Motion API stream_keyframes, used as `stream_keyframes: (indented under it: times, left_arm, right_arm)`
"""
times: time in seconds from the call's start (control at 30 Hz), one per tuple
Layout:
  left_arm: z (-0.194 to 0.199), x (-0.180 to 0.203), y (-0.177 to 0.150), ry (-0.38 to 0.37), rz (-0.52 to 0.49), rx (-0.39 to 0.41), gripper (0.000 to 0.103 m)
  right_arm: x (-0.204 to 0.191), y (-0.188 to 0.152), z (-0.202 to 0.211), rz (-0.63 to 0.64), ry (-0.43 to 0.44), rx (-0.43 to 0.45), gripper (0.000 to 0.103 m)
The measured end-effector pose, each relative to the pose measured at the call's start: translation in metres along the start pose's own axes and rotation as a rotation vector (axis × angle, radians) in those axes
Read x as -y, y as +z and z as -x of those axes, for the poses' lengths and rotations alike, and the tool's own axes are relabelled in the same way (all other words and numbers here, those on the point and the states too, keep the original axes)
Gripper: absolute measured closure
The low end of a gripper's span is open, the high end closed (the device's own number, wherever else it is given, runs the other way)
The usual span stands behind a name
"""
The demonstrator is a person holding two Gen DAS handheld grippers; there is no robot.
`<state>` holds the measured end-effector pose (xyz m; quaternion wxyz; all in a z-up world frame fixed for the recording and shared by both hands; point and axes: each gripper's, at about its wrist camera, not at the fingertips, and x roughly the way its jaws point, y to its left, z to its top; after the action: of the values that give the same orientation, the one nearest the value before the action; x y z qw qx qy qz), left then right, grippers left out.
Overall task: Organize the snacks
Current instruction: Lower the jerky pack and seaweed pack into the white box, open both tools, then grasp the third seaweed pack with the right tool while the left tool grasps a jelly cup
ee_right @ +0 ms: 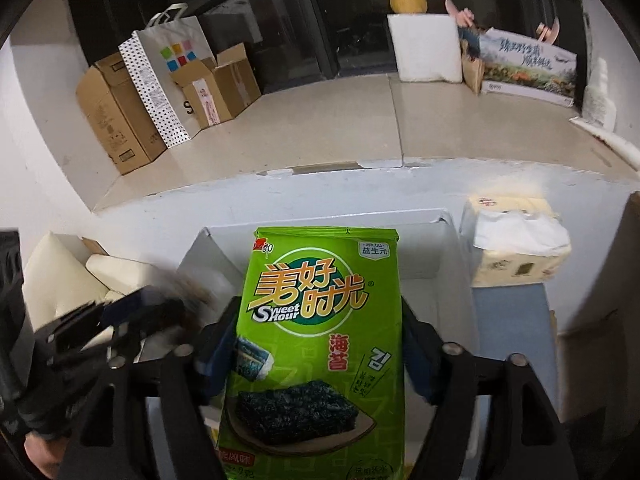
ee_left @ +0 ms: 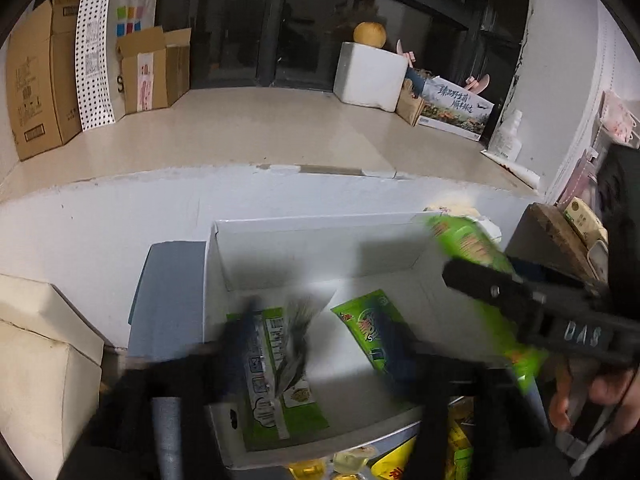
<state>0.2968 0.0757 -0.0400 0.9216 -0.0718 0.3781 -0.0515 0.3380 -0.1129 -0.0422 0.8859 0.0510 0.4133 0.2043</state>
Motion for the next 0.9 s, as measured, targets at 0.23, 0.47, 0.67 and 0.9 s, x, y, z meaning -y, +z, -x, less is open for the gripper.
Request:
stream_keyframes:
  times: [0.23,0.47,0.67,0.9]
  left_arm:
    - [0.011,-0.020,-0.014,0.003,0.057,0.015,0.000]
    - [0.020,-0.016,-0.031,0.058,0.028,0.025,0.000]
    - [0.030,-0.004,-0.057,0.135,0.017,-0.020,0.000]
    - [0.061,0.013,-0.115,0.073,0.025,-0.019,0.000]
  right_arm:
    - [0.012,0.008,0.009,-0.035,-0.001,0.068,0.000]
    - [0.000,-0.014,0.041,0.060,-0.003,0.088,0.000]
    - [0.004,-0.065,0.074,0.030,-0.072,0.067,0.000]
    - [0.018,-0.162,0.097,-0.058,-0.238,0.000,0.000]
